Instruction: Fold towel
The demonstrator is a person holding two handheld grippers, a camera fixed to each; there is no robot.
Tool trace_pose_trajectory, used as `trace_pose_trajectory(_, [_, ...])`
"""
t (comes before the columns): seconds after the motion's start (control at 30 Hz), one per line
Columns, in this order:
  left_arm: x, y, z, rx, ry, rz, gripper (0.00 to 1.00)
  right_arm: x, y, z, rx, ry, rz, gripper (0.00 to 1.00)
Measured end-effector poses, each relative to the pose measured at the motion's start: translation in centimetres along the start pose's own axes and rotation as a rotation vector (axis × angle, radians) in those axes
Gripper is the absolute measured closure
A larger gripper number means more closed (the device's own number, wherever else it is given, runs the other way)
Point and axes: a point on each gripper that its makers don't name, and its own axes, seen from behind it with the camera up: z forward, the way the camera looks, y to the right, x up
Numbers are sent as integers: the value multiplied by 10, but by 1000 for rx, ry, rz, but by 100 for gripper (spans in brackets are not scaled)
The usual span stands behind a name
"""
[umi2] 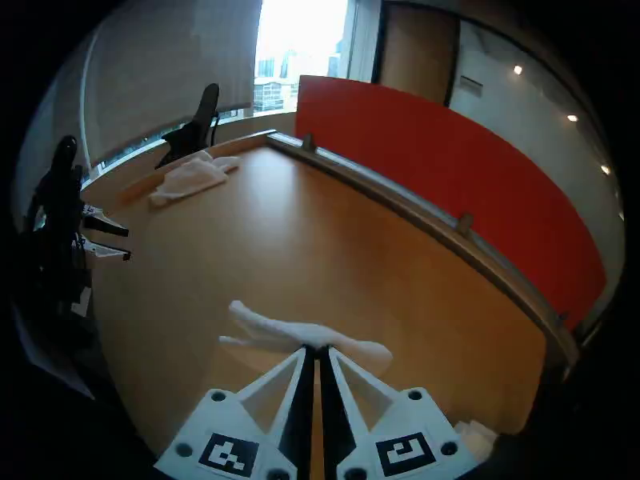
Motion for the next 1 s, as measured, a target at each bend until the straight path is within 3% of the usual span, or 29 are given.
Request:
trace_pose_trajectory(0.6, [9,14,2,16,-9,21,5,-39,145,-39,-134,-44,109,96])
trace_pose_trajectory(1.0, [12,22,3,29,-18,29,5,-70,221,-58,-211,-99,147,96])
